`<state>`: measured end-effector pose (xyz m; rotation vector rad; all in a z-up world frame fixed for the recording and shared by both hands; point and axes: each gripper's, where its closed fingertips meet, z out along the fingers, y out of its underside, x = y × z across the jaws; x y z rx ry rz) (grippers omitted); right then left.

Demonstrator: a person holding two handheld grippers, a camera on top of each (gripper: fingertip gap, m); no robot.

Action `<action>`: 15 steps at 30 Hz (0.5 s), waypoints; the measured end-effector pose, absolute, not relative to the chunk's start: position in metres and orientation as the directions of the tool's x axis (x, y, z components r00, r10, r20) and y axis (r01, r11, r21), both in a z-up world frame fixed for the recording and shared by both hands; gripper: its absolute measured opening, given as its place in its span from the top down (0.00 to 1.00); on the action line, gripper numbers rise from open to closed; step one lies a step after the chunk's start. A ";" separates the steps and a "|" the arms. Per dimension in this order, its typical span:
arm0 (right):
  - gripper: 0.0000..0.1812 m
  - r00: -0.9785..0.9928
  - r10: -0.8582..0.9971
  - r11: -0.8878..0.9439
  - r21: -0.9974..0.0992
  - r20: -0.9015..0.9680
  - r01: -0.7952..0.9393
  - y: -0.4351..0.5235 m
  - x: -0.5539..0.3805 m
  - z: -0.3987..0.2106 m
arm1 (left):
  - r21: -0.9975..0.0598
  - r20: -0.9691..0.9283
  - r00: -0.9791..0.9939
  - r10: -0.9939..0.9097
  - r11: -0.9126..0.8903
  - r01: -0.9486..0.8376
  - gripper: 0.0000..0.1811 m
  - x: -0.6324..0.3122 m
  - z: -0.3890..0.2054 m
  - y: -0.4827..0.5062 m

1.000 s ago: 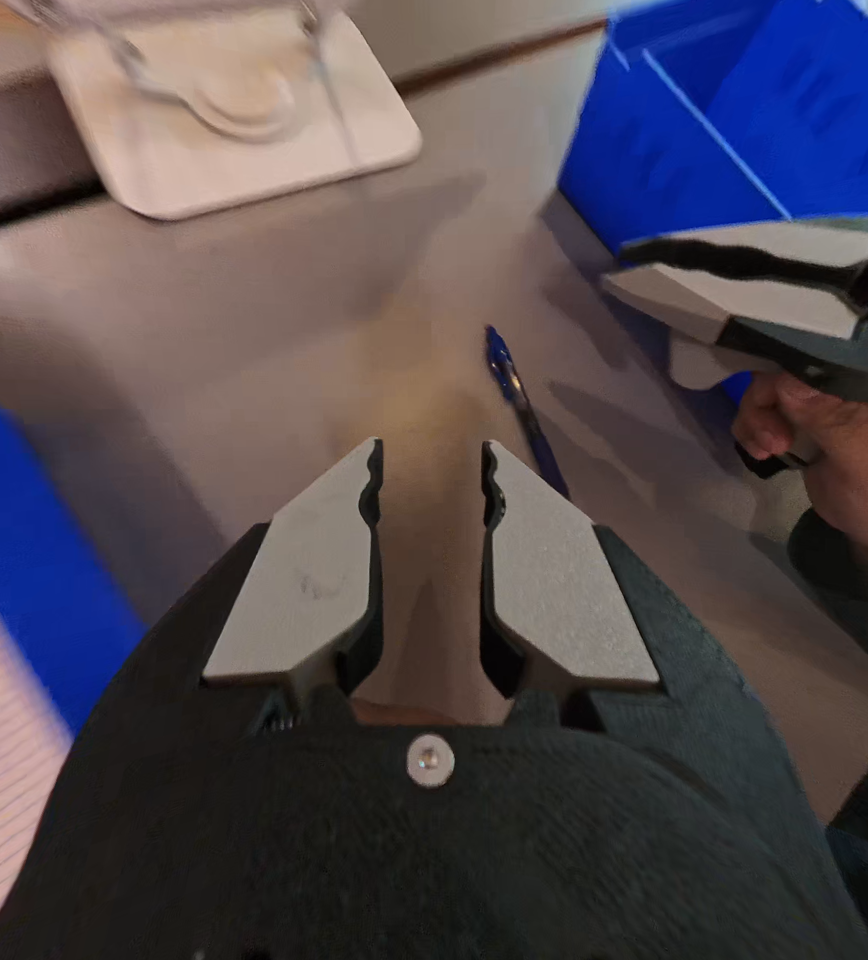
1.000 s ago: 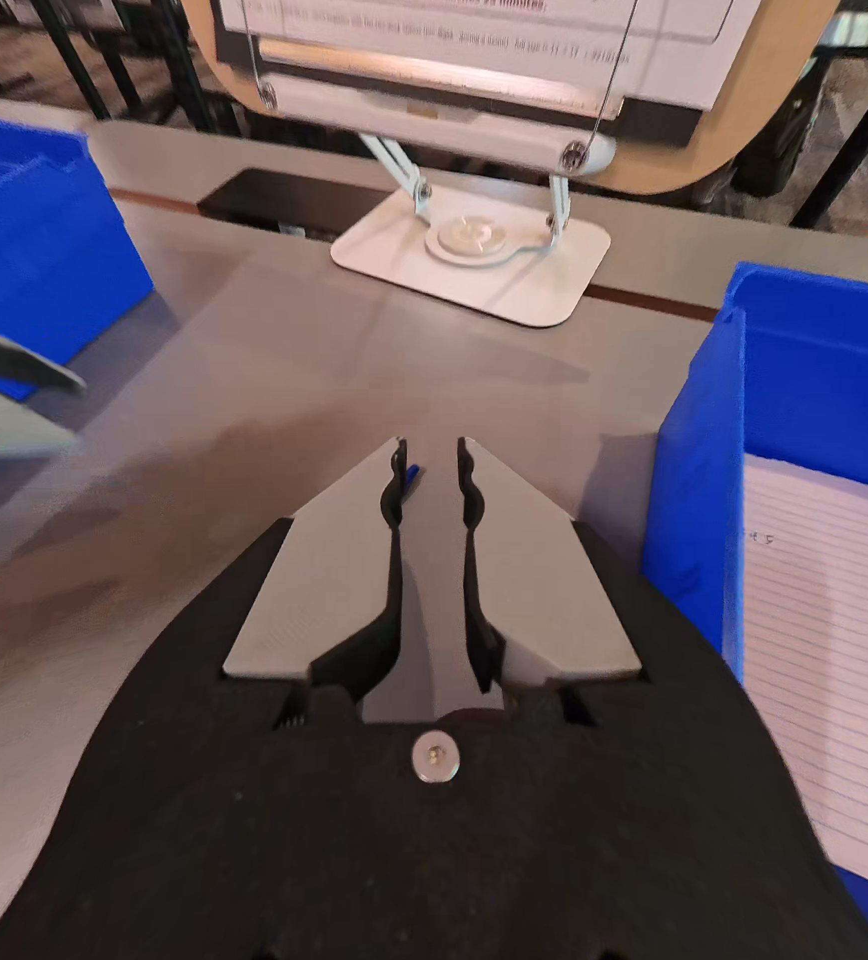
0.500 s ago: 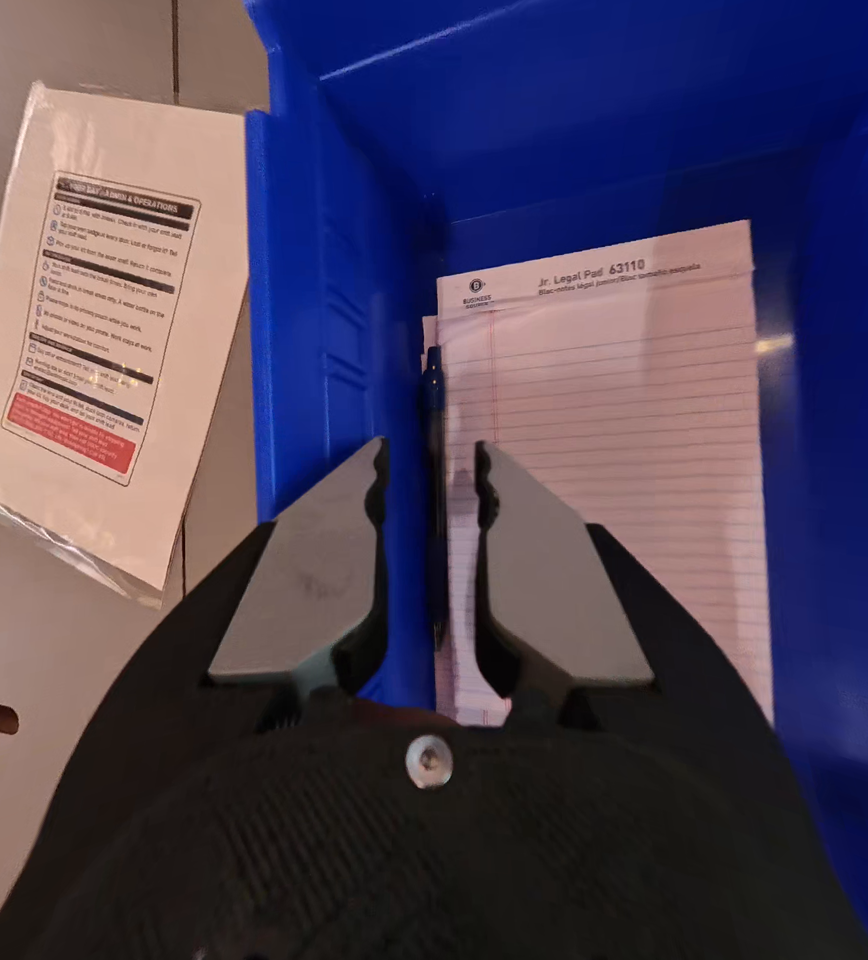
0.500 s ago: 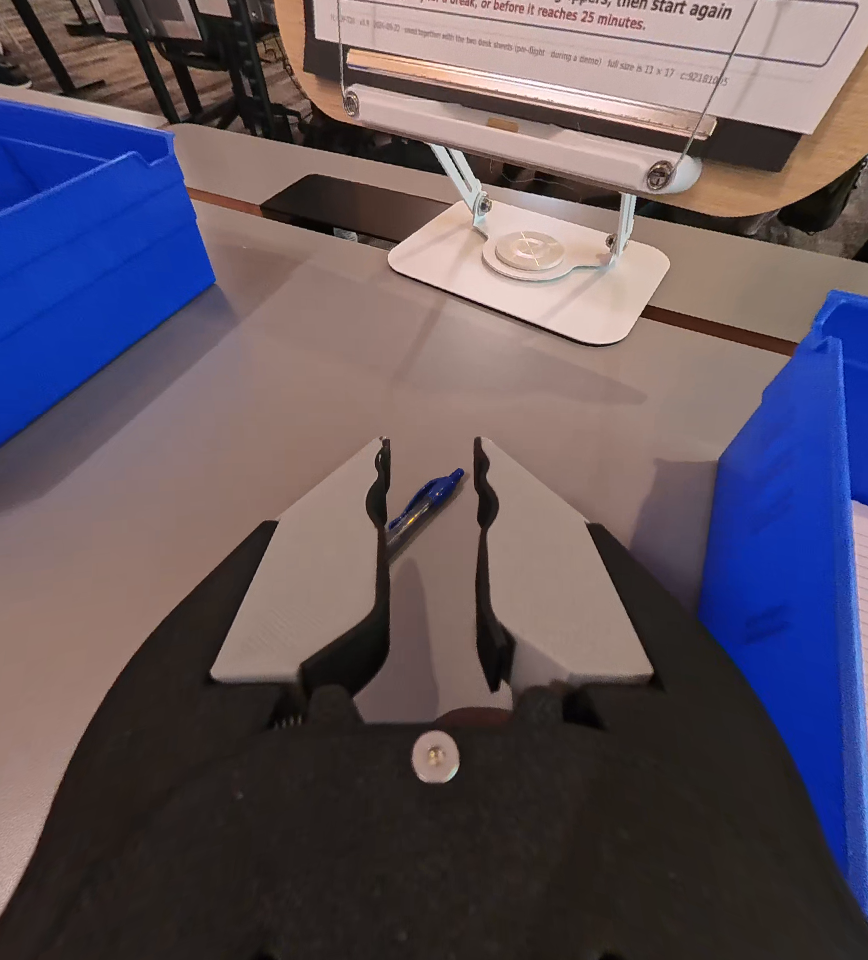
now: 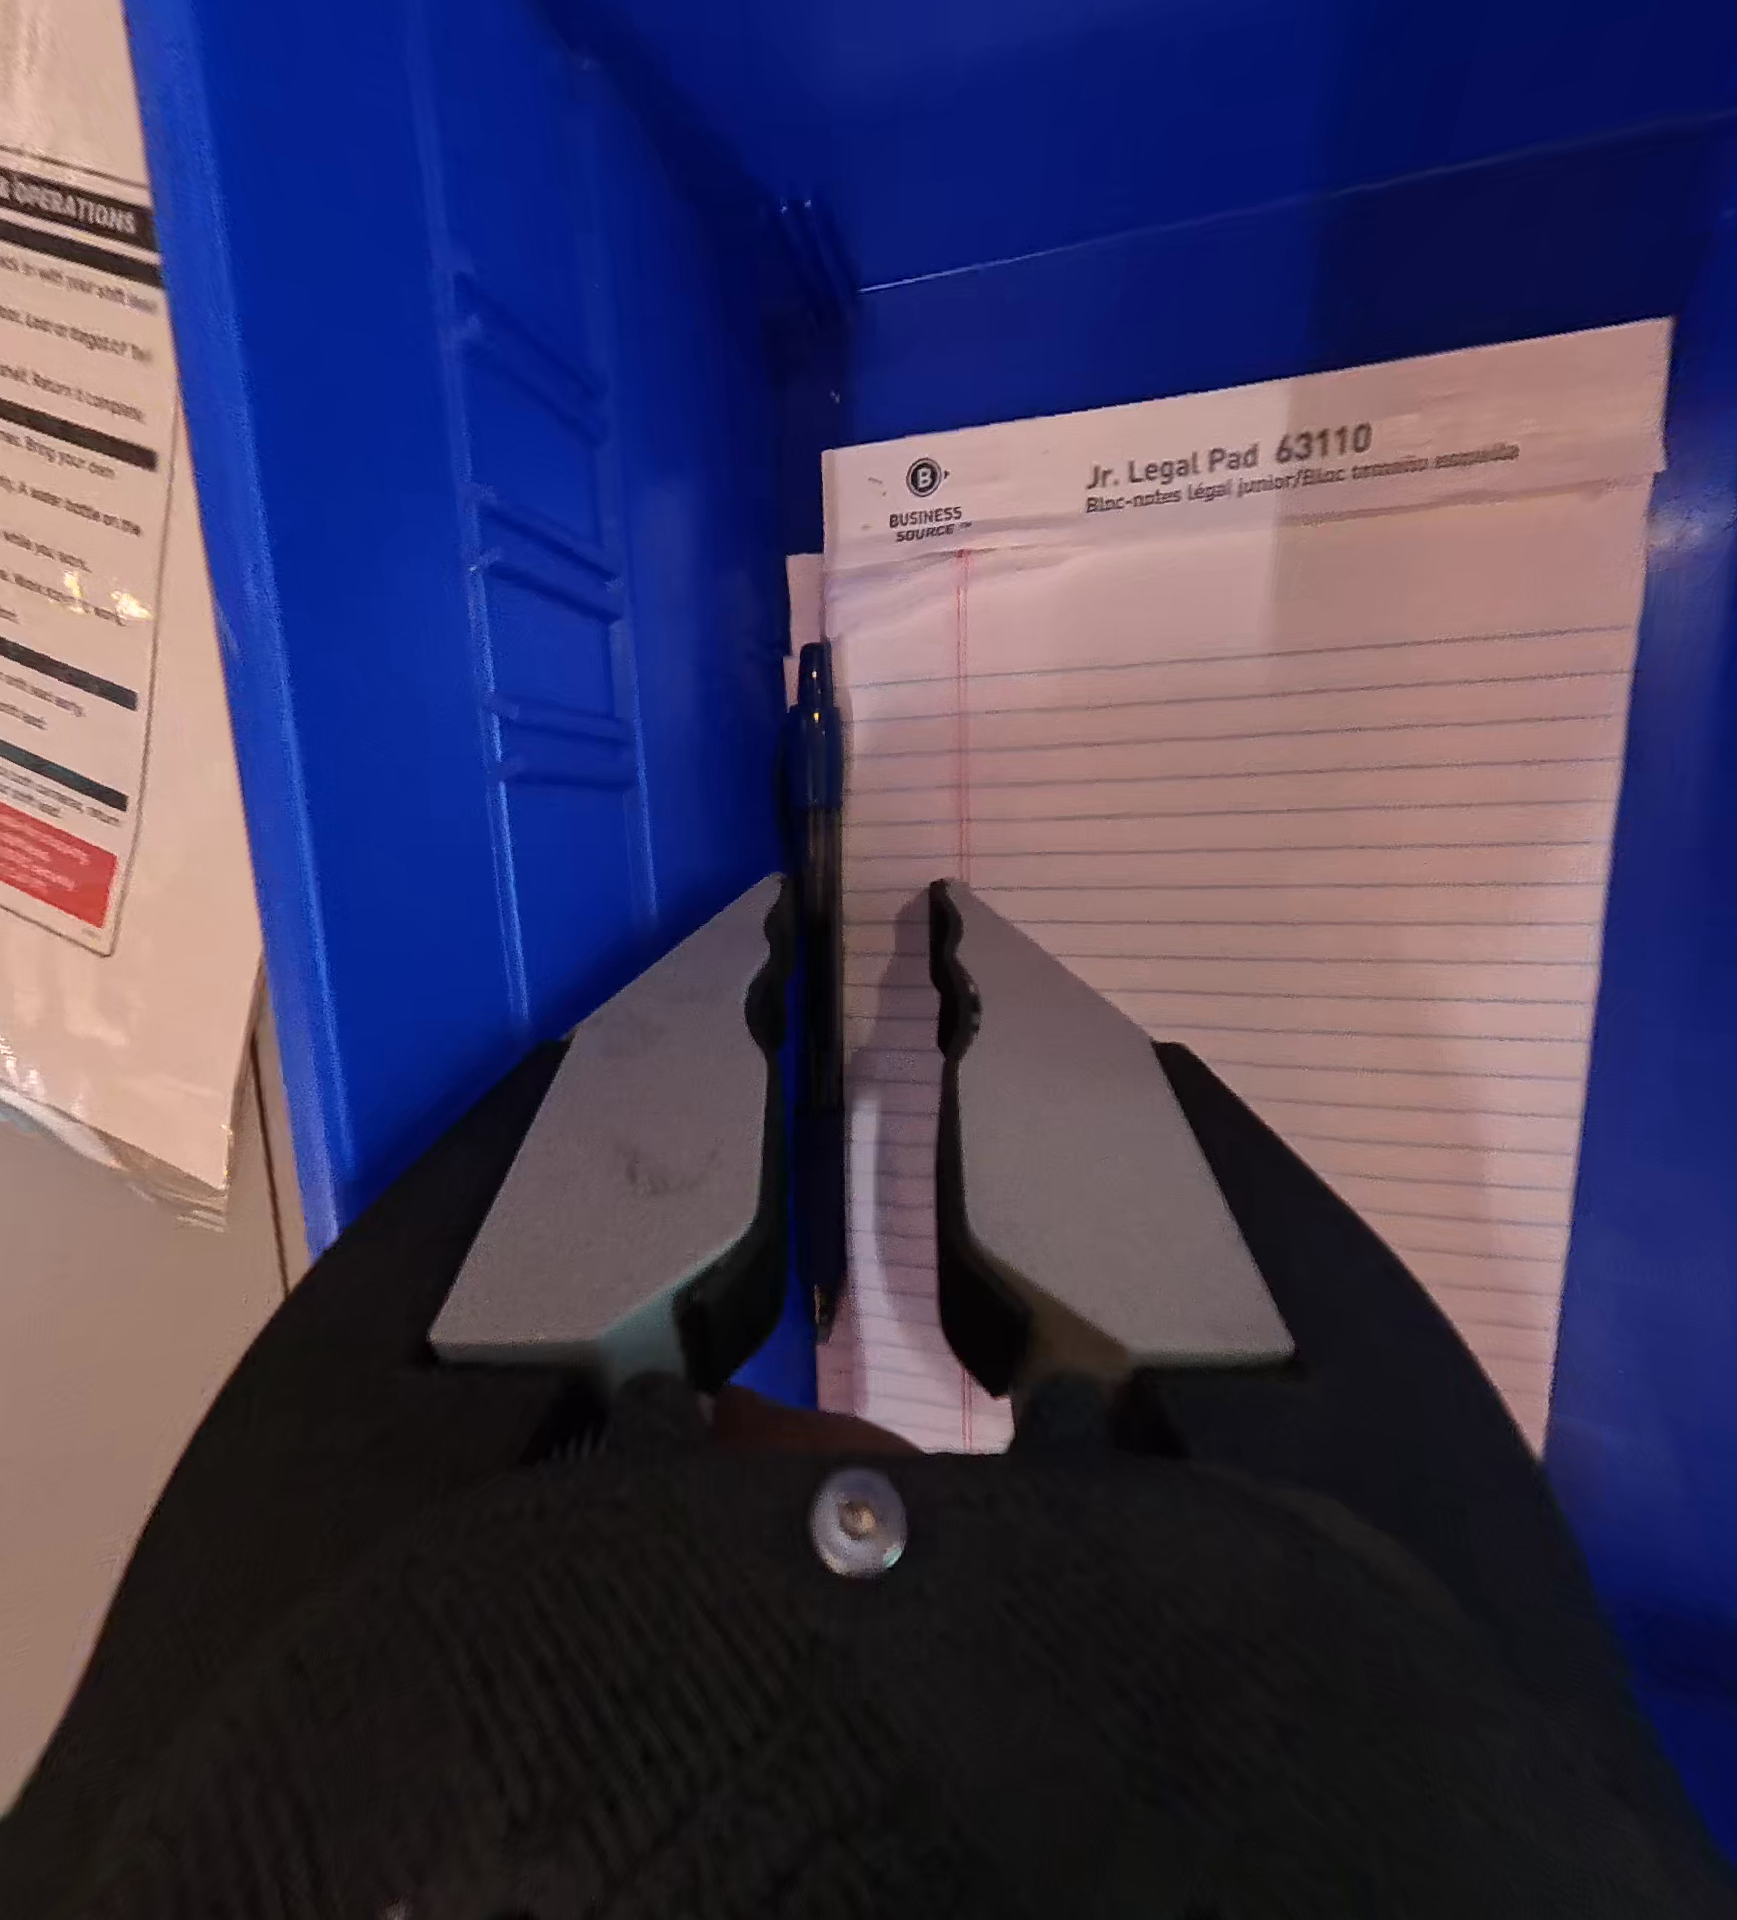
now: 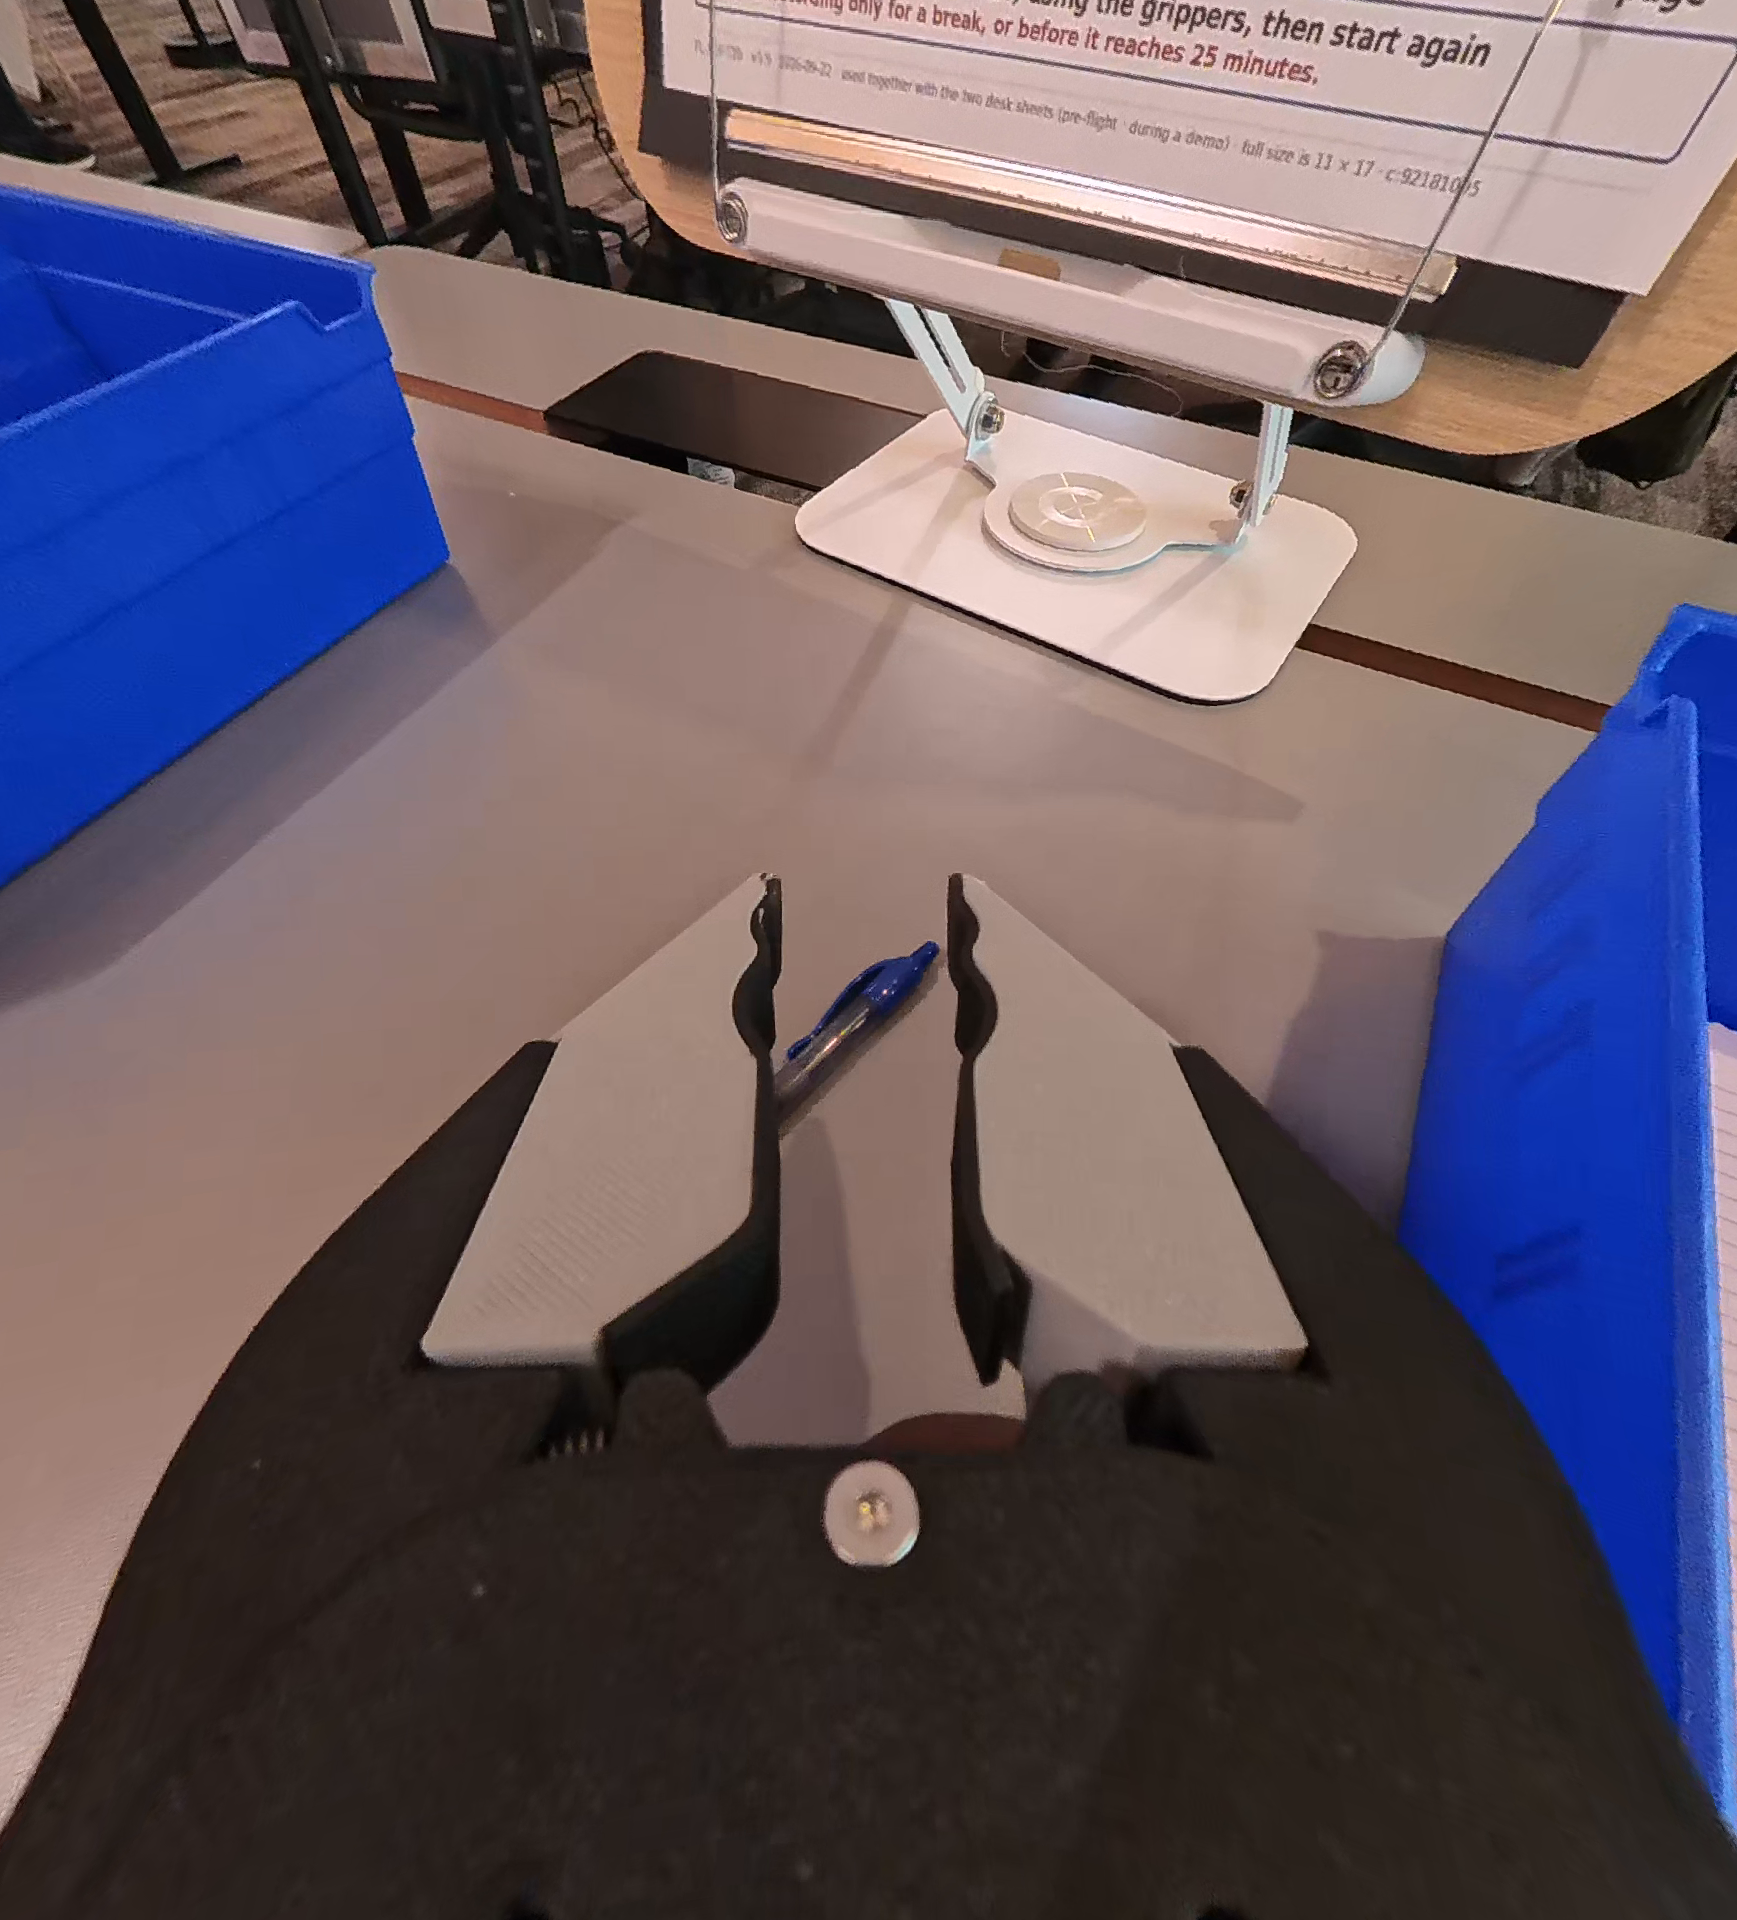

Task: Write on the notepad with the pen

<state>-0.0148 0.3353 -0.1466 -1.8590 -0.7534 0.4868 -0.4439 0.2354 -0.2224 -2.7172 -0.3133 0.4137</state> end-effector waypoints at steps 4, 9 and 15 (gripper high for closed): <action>0.85 0.715 0.699 -0.274 -0.923 0.002 0.270 0.333 -0.016 -0.144 | -0.368 -0.160 0.950 0.268 -0.909 0.194 0.86 -0.435 -0.224 0.231; 0.85 0.709 0.705 -0.270 -0.926 -0.004 0.263 0.332 -0.017 -0.141 | -0.351 0.095 0.973 0.209 -0.908 0.229 0.89 -0.394 -0.218 0.232; 0.85 0.705 0.709 -0.265 -0.928 -0.002 0.263 0.330 -0.018 -0.140 | -0.367 -0.195 0.955 0.225 -0.919 0.141 0.80 -0.431 -0.214 0.227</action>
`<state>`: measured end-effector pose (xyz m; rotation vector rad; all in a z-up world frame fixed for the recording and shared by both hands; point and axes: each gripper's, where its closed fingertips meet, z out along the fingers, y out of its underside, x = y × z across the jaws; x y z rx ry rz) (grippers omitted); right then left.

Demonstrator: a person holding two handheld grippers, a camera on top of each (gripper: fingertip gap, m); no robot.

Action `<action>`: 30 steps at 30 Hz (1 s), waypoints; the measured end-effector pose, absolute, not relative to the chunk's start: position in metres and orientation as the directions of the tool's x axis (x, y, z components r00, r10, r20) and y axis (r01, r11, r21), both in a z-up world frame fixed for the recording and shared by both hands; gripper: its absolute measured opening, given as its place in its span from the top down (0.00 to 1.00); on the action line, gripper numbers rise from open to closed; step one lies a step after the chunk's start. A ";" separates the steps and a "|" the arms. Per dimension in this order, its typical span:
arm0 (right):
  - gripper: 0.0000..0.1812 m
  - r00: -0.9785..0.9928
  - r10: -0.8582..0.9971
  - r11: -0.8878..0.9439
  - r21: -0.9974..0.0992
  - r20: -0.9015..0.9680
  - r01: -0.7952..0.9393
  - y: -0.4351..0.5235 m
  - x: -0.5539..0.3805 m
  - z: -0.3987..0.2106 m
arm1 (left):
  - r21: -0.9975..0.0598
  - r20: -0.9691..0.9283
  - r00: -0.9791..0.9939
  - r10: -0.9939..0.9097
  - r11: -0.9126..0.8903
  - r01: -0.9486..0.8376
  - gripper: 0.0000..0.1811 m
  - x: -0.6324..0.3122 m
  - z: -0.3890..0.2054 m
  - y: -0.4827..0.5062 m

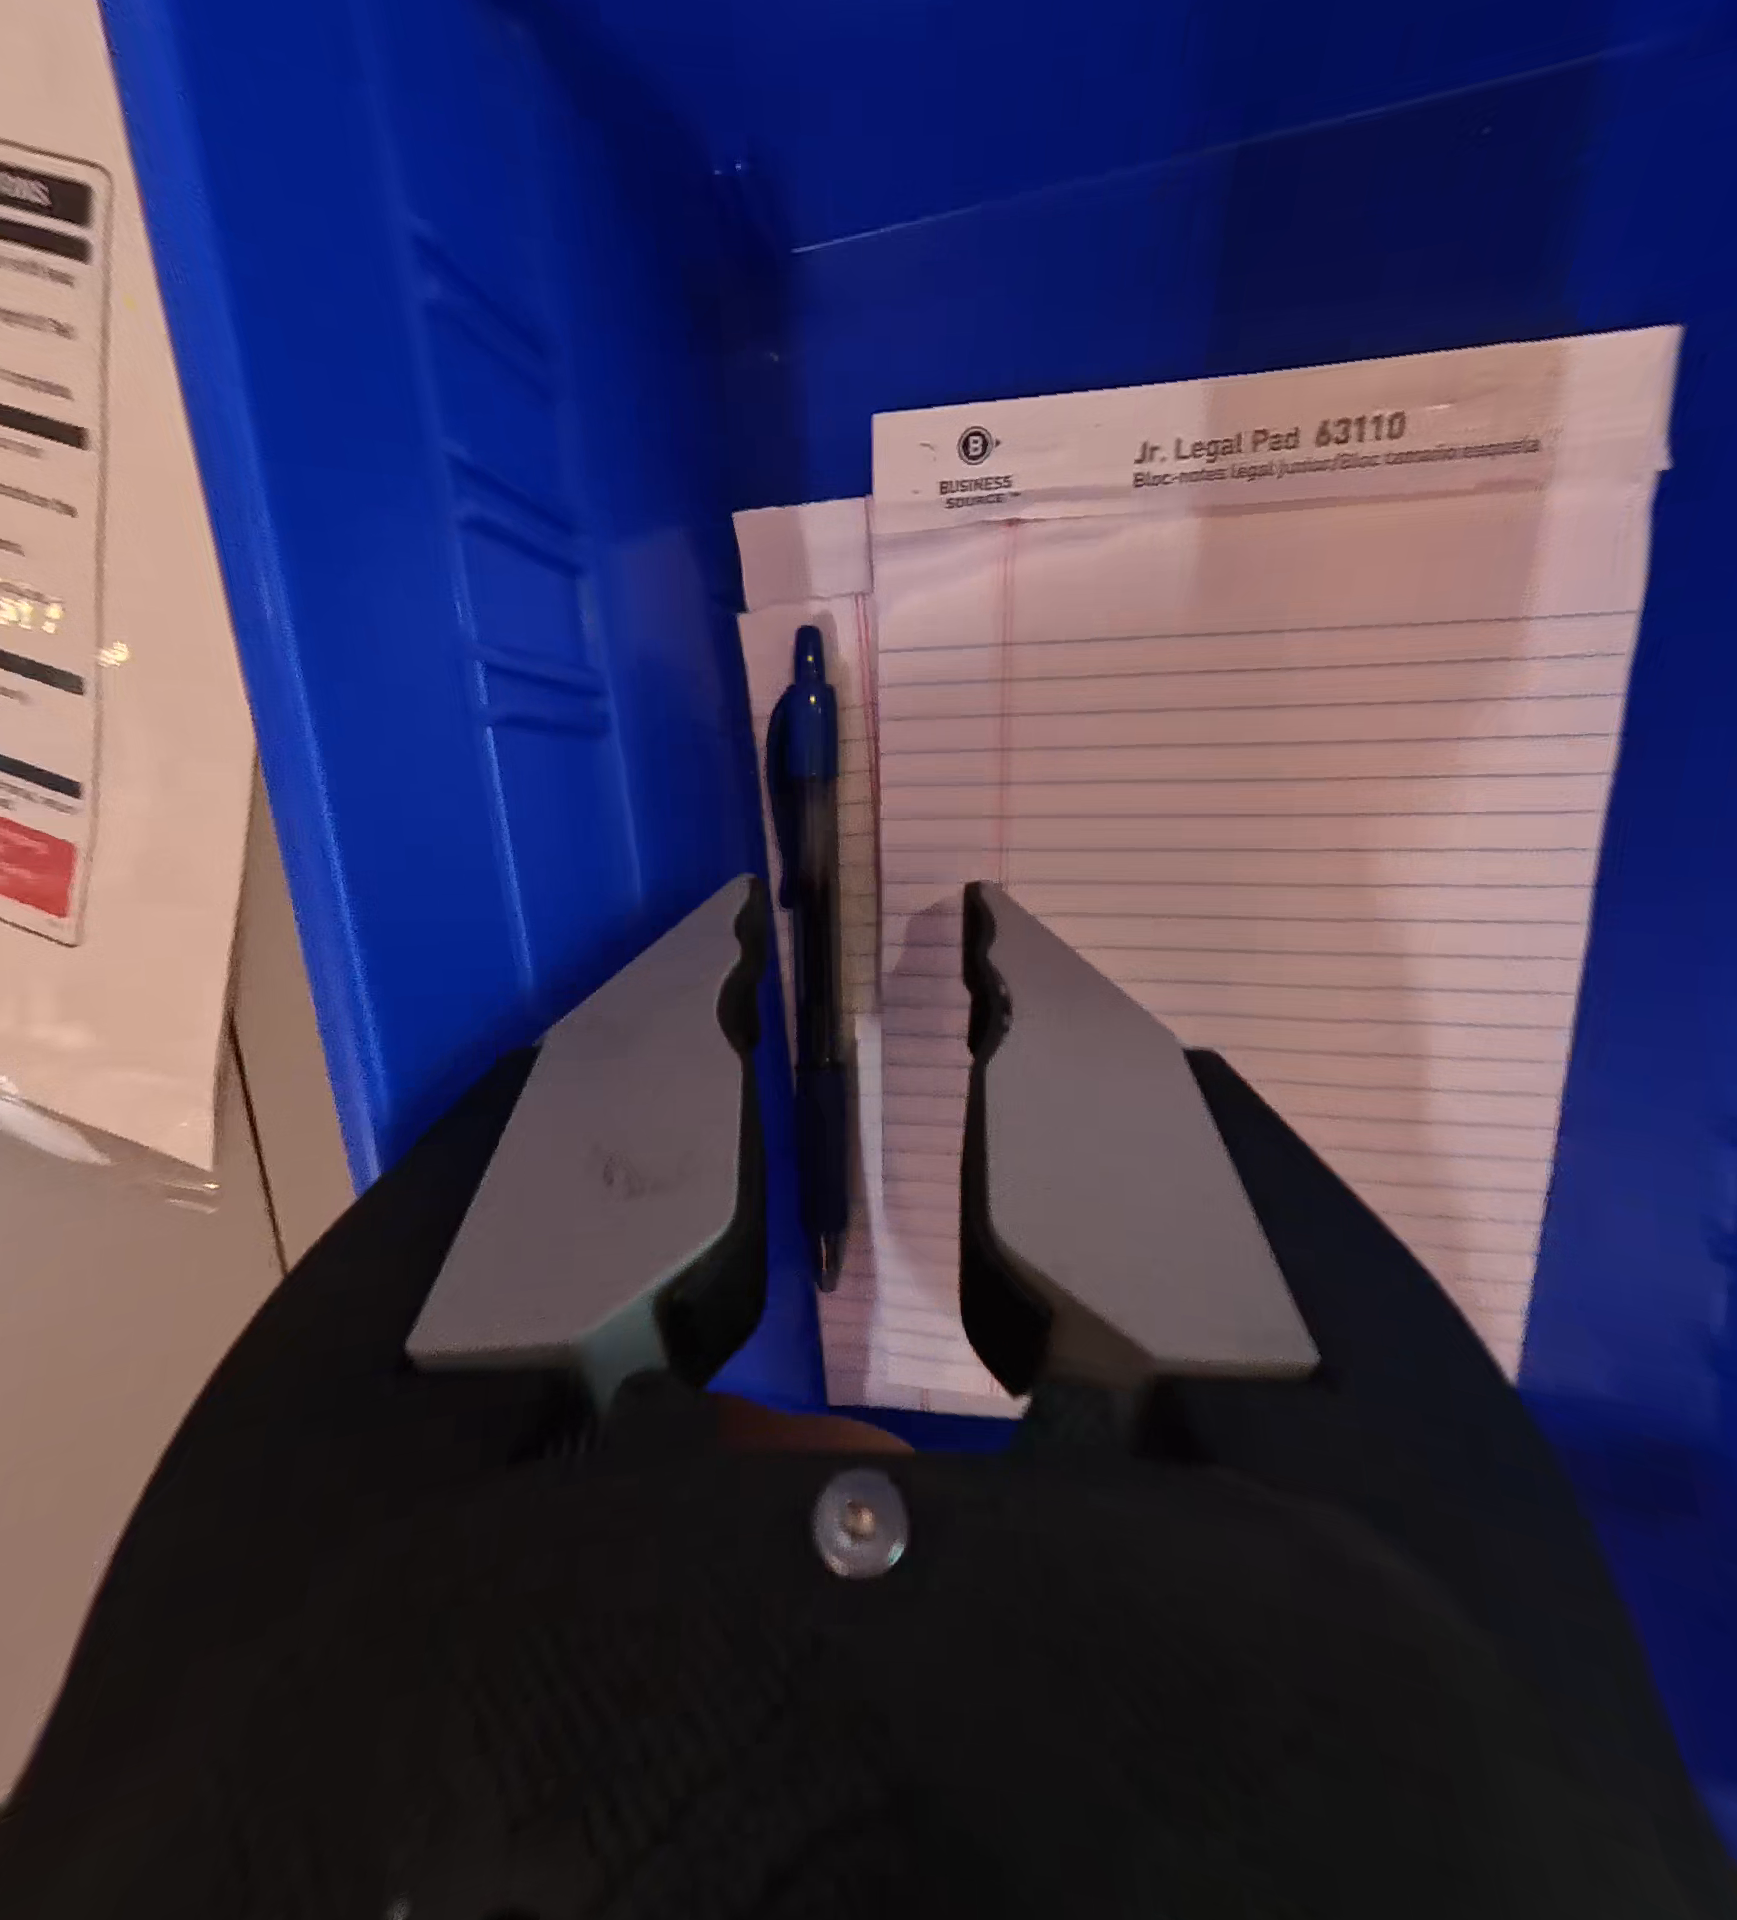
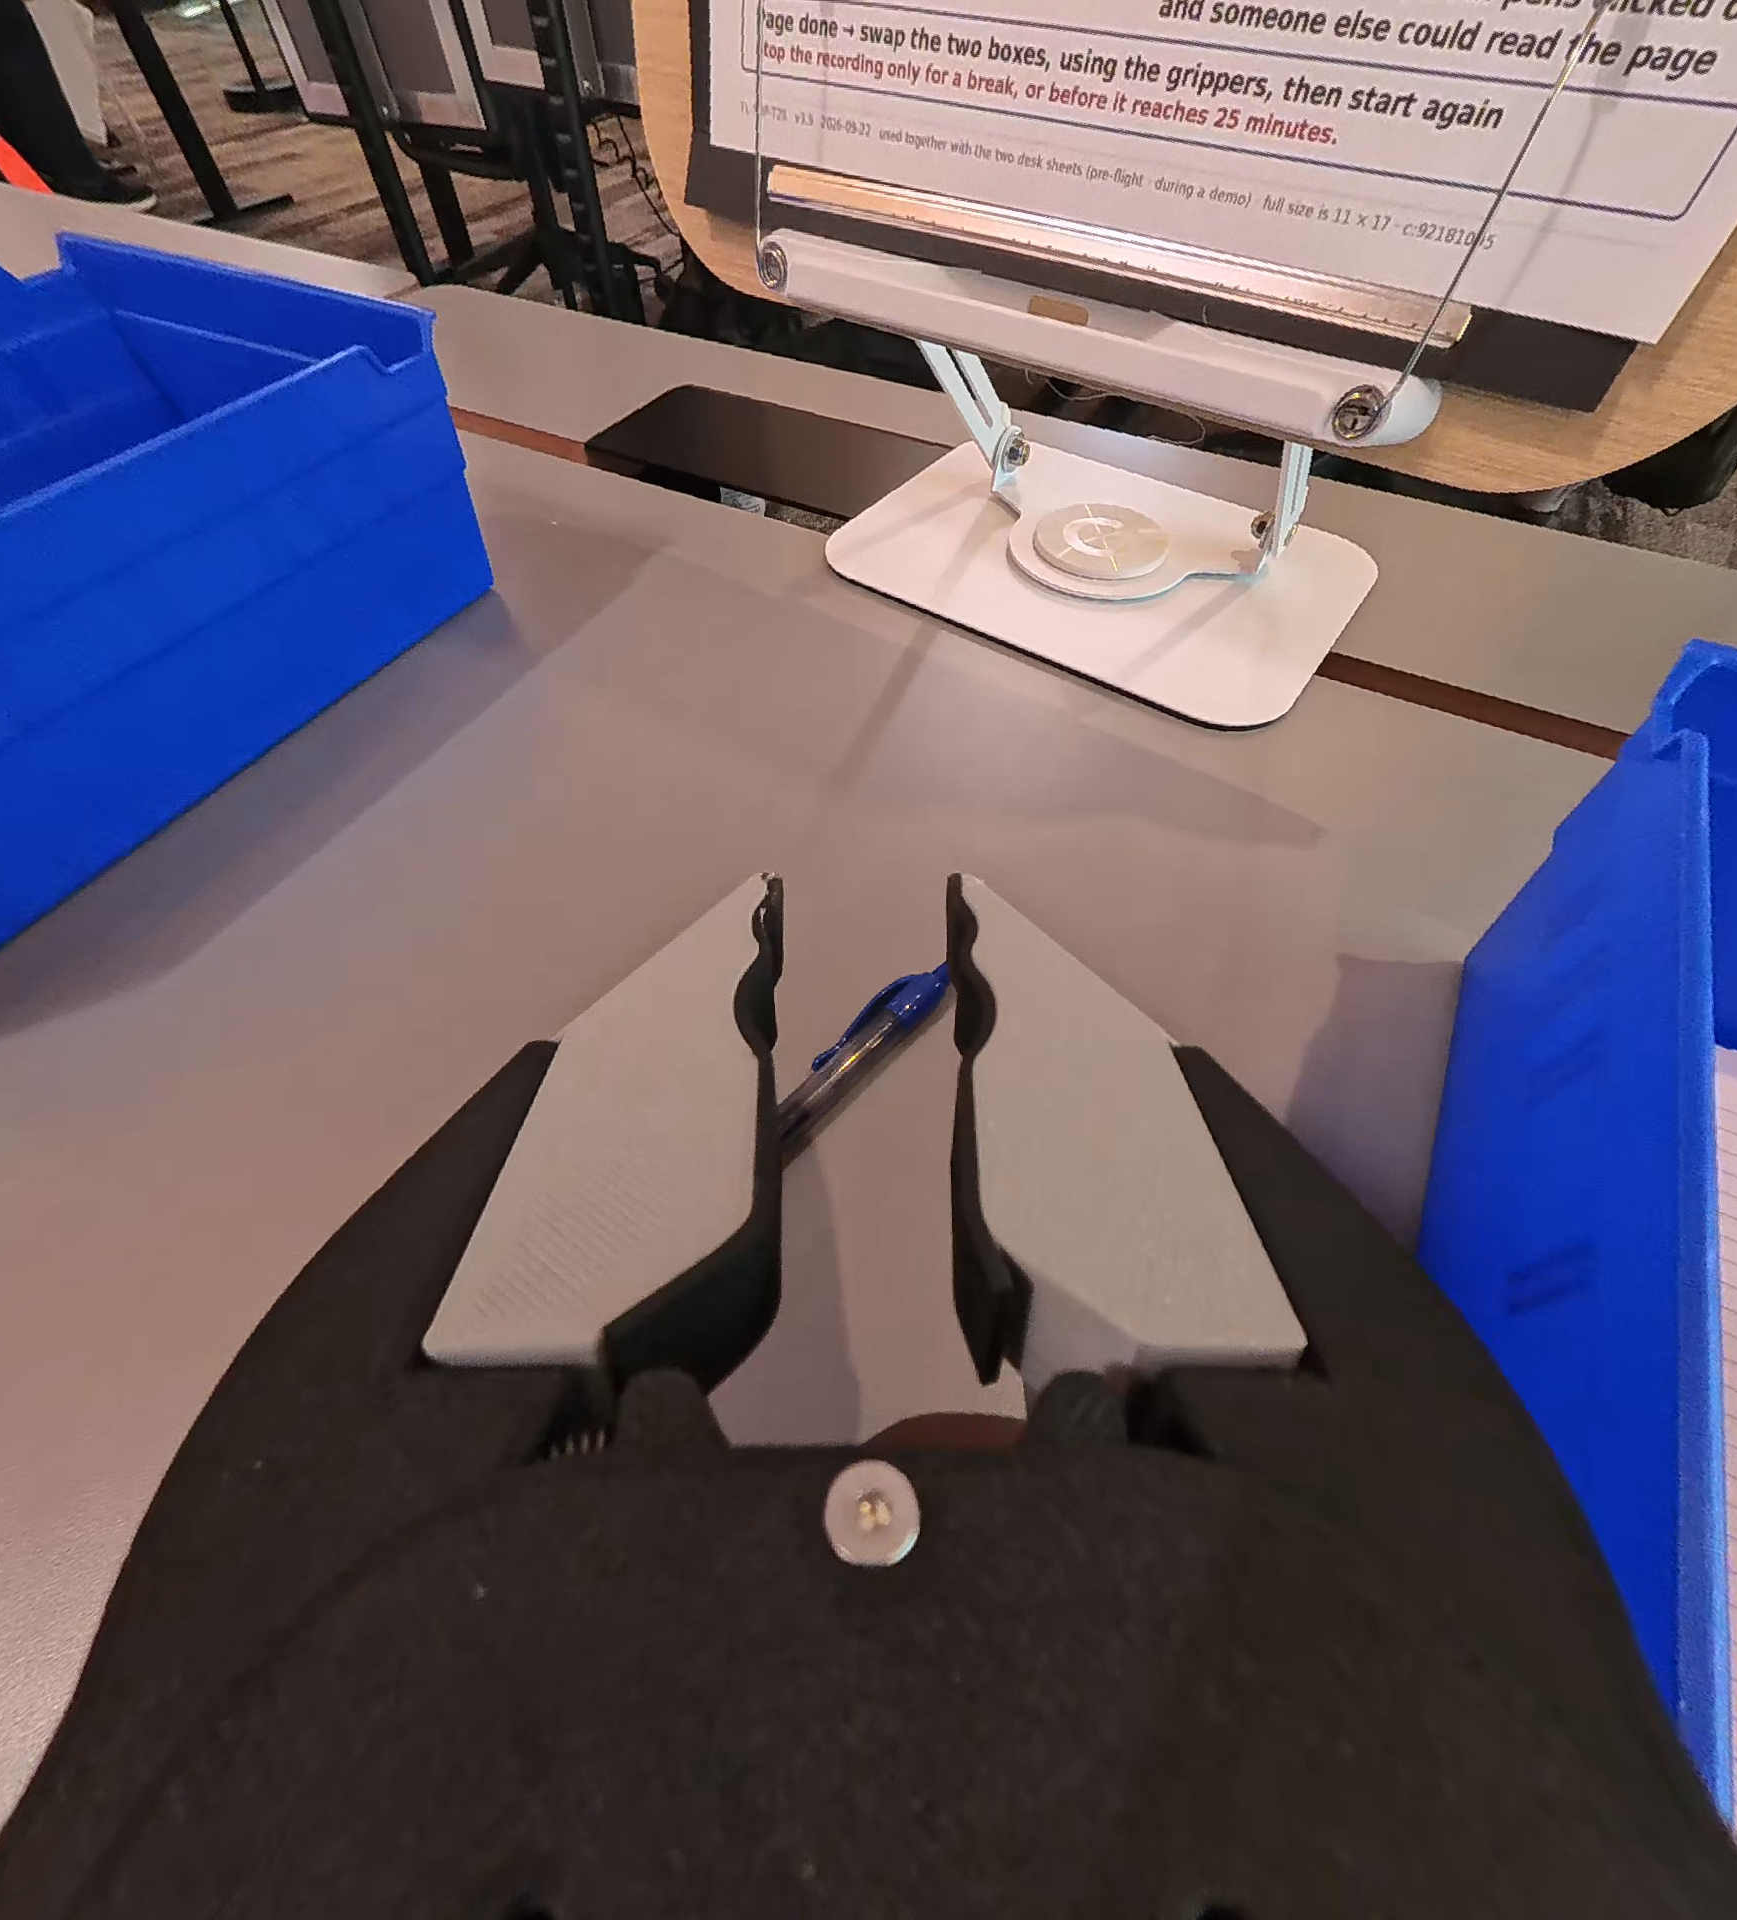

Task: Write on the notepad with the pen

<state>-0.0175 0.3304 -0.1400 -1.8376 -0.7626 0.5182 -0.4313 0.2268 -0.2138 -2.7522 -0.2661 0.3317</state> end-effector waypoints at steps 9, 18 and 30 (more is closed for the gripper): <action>0.85 0.699 0.715 -0.258 -0.928 0.002 0.267 0.329 -0.019 -0.139 | -0.330 -0.262 0.943 0.207 -0.937 0.114 0.93 -0.438 -0.223 0.227; 0.84 0.693 0.721 -0.256 -0.930 -0.002 0.263 0.327 -0.020 -0.138 | -0.298 -0.331 0.924 0.194 -0.950 0.093 0.94 -0.449 -0.222 0.225; 0.85 0.688 0.725 -0.255 -0.929 -0.002 0.267 0.326 -0.021 -0.138 | -0.276 -0.341 0.925 0.168 -0.958 0.073 0.95 -0.447 -0.227 0.222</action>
